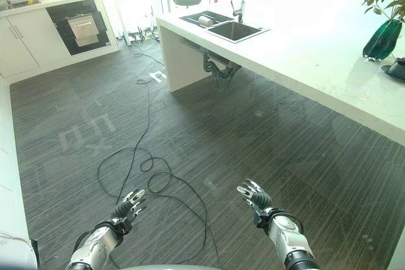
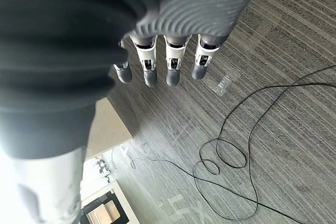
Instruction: Place the dishes in the dishwasher.
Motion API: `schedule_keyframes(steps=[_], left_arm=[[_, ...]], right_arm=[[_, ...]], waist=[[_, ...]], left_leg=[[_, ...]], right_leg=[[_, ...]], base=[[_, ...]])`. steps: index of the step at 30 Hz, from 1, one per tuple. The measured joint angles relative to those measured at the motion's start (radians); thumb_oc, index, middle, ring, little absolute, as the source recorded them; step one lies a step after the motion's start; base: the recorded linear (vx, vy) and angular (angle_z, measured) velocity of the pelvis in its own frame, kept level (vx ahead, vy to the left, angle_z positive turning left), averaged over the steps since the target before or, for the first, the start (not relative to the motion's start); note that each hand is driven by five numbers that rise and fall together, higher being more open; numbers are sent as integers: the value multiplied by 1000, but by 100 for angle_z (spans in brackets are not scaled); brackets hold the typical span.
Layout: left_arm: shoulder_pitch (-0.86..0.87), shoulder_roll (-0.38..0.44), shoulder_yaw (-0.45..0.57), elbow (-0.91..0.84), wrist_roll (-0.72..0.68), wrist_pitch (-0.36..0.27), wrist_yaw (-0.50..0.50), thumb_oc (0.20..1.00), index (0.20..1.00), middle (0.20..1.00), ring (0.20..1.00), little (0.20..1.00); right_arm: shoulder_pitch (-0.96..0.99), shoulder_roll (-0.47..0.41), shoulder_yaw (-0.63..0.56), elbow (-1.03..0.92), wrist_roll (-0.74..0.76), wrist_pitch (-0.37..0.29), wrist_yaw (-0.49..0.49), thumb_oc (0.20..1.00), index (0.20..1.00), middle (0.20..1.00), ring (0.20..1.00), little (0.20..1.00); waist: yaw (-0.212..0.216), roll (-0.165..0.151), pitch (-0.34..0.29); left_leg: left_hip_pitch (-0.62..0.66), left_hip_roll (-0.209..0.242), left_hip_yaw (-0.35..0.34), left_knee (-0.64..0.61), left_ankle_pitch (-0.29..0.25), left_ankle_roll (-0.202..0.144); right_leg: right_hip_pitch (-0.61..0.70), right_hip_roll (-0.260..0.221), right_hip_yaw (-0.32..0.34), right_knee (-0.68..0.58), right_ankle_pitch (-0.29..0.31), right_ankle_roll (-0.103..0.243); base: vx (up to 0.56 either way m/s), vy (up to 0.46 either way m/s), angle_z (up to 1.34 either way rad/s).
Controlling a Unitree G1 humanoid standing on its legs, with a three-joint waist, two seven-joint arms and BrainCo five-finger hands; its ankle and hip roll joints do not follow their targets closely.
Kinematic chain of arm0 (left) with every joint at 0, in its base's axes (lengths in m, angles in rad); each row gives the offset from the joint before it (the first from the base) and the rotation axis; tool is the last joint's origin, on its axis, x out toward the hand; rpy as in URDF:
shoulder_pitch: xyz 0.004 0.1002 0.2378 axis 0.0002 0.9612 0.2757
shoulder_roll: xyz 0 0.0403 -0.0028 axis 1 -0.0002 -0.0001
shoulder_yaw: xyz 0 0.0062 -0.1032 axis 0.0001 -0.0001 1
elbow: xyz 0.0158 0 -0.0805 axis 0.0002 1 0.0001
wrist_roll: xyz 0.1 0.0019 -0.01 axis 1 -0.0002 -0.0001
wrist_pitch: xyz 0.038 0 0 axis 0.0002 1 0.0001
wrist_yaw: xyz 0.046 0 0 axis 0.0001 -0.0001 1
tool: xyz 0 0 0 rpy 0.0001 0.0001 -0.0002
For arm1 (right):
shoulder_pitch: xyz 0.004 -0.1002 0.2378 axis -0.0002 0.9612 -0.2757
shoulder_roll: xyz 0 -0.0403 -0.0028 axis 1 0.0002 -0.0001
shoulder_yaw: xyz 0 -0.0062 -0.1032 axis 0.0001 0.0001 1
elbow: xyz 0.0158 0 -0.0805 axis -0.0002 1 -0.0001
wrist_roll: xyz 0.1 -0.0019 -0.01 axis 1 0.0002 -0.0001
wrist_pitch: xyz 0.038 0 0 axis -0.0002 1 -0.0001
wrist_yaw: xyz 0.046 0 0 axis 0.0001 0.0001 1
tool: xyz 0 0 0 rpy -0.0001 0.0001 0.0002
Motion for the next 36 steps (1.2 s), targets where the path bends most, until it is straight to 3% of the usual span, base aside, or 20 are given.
schedule_keyframes(steps=[6, 13, 21, 23, 24, 25, 26, 27, 28, 29, 30, 31, 33, 34, 35, 36], left_arm=[[1, 0, 15, -13, -5, 1, 4, 1000, 1000, 1000, 1000, 1000], [42, 7, 66, -317, -25, 6, 56, 1000, 1000, 1000, 1000, 1000], [74, 10, 70, -392, -50, 6, 82, 1000, 1000, 1000, 1000, 1000], [66, 22, 69, -435, -71, 3, 83, 1000, 1000, 1000, 1000, 1000], [29, 28, 73, -433, -88, -5, 84, 1000, 1000, 1000, 1000, 1000], [11, 25, 72, -435, -97, -12, 83, 1000, 1000, 1000, 1000, 1000], [26, 26, 72, -433, -108, -15, 81, 1000, 1000, 1000, 1000, 1000], [59, 25, 73, -432, -109, -15, 80, 1000, 1000, 1000, 1000, 1000], [71, 24, 75, -432, -109, -14, 80, 1000, 1000, 1000, 1000, 1000], [77, 21, 74, -427, -115, -12, 79, 1000, 1000, 1000, 1000, 1000], [76, 15, 73, -425, -129, -4, 79, 1000, 1000, 1000, 1000, 1000], [76, 8, 71, -427, -158, 7, 72, 1000, 1000, 1000, 1000, 1000], [100, -2, 79, -443, -182, 6, 62, 1000, 1000, 1000, 1000, 1000], [133, -10, 87, -468, -187, 4, 46, 1000, 1000, 1000, 1000, 1000], [161, -29, 109, -476, -188, 4, 34, 1000, 1000, 1000, 1000, 1000], [170, -23, 113, -479, -188, 6, 29, 1000, 1000, 1000, 1000, 1000]], right_arm=[[30, -2, -2, -123, -9, -1, -6, 1000, 1000, 1000, 1000, 1000], [102, 3, -4, -324, -82, -2, -11, 1000, 1000, 1000, 1000, 1000], [129, -9, -23, -441, -121, -3, -10, 1000, 1000, 1000, 1000, 1000], [116, -12, -31, -469, -120, -3, -5, 1000, 1000, 1000, 1000, 1000], [94, -17, -37, -471, -119, -4, 2, 1000, 1000, 1000, 1000, 1000], [88, -32, -46, -484, -118, -5, 10, 1000, 1000, 1000, 1000, 1000], [91, -35, -66, -489, -118, -8, 18, 1000, 1000, 1000, 1000, 1000], [98, -31, -83, -488, -119, -8, 23, 1000, 1000, 1000, 1000, 1000], [99, -31, -90, -489, -119, -8, 22, 1000, 1000, 1000, 1000, 1000], [97, -37, -96, -490, -120, -8, 20, 1000, 1000, 1000, 1000, 1000], [95, -51, -94, -492, -120, -7, 18, 1000, 1000, 1000, 1000, 1000], [109, -73, -87, -498, -121, -7, 19, 1000, 1000, 1000, 1000, 1000], [148, -82, -86, -507, -121, -7, 29, 1000, 1000, 1000, 1000, 1000], [163, -83, -87, -509, -121, -12, 39, 1000, 1000, 1000, 1000, 1000], [171, -86, -86, -509, -121, -12, 42, 1000, 1000, 1000, 1000, 1000], [175, -101, -86, -534, -120, -11, 41, 1000, 1000, 1000, 1000, 1000]], waist=[[-3, 0, 0], [-3, 2, 2], [-6, -12, 22], [-1, -36, 55], [-2, -70, 111], [4, -75, 147], [13, -79, 177], [19, -74, 187], [20, -69, 194], [20, -51, 205], [15, -28, 211], [12, 15, 202], [29, 27, 204], [30, 31, 201], [45, 29, 201], [57, 25, 199]], left_leg=[[-3, 0, -2, 0, 0, 0], [-12, 0, -13, 0, 0, 0], [-14, 3, -20, 4, -4, -7], [-78, -4, -16, 145, -32, -60], [-213, -10, 20, 410, -47, -84], [-349, 17, 54, 651, -14, -126], [-474, 59, 62, 855, 82, -160], [-543, 100, 83, 902, 60, -125], [-554, 138, 124, 826, 49, -107], [-518, 197, 201, 597, 36, -88], [-466, 227, 243, 346, 37, -84], [-403, 246, 221, 46, 47, -109], [-388, 252, 105, -5, 45, -132], [-376, 246, 70, -3, 45, -131], [-348, 231, 59, -3, 44, -128], [-301, 186, 77, -3, 38, -107]], right_leg=[[-2, 0, -2, 0, 0, 0], [-6, 0, -8, 0, -3, 4], [-5, 4, -10, 0, -20, 7], [-9, 0, -9, 2, -38, 4], [-31, -16, -6, 52, -62, -36], [-70, -27, -4, 131, -104, -59], [-75, -31, -1, 187, -136, -69], [-74, -27, -1, 197, -148, -77], [-71, -22, -9, 192, -150, -75], [-55, -6, -15, 182, -152, -68], [-35, 16, -34, 163, -150, -65], [-1, 54, -38, 127, -150, -60], [49, 60, -19, 116, -174, -54], [68, 59, 3, 125, -186, -32], [86, 46, 34, 141, -215, -17], [135, 18, 67, 139, -250, 14]], base=[[0, 0, 0], [41, -46, 5], [119, -129, 2], [98, -221, 21], [173, -172, 44], [263, -75, 43], [446, 50, 12], [475, 170, -4], [581, 289, -10], [623, 306, 0], [651, 276, 8], [761, 283, 11], [675, 284, -13], [570, 292, -52], [684, 354, -80], [749, 410, -97]])
